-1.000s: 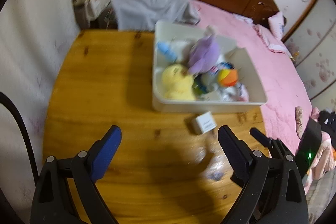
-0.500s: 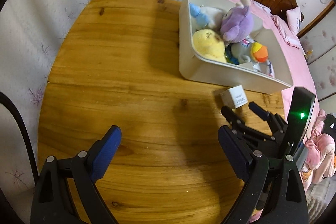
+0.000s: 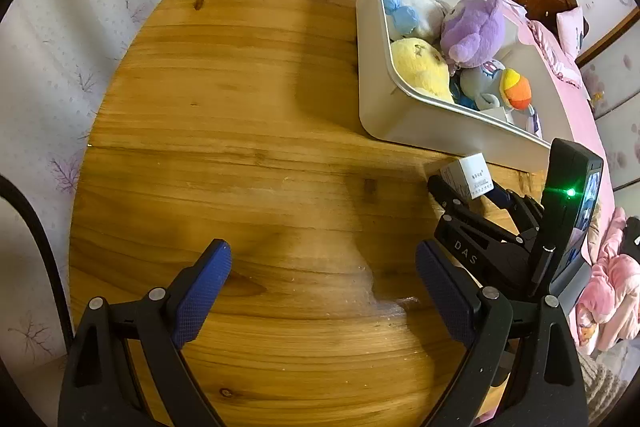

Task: Organize objects
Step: 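Grasp the small white box with the right tool, then lift the small white box over the tray and open the right tool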

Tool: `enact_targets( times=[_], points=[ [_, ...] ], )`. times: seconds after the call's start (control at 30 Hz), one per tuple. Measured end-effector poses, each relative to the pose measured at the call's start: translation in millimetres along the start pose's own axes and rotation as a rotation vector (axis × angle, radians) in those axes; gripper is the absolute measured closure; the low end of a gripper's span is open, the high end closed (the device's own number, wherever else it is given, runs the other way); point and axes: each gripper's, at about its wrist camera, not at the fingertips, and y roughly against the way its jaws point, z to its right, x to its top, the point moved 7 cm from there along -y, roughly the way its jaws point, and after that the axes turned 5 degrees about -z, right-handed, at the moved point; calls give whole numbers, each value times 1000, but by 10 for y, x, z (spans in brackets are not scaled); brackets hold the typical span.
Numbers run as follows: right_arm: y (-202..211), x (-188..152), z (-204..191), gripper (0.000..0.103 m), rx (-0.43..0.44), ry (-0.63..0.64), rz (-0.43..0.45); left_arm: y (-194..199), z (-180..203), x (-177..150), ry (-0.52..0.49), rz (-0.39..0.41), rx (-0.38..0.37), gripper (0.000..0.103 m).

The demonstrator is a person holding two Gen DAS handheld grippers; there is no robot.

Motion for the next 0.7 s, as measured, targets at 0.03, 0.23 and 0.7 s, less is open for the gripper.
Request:
enact_targets(
  times=[0.03, 0.23, 0.7],
  points=[
    [-1, -5, 5, 47, -6, 2, 2, -4, 4, 3, -3, -1, 0, 9],
    [11, -54, 79, 62, -26, -6, 3, -30, 42, -6, -21, -13, 11, 8],
    [454, -192, 203, 62, 29, -54, 14, -70, 163, -94, -70, -79, 88, 8]
  ],
)
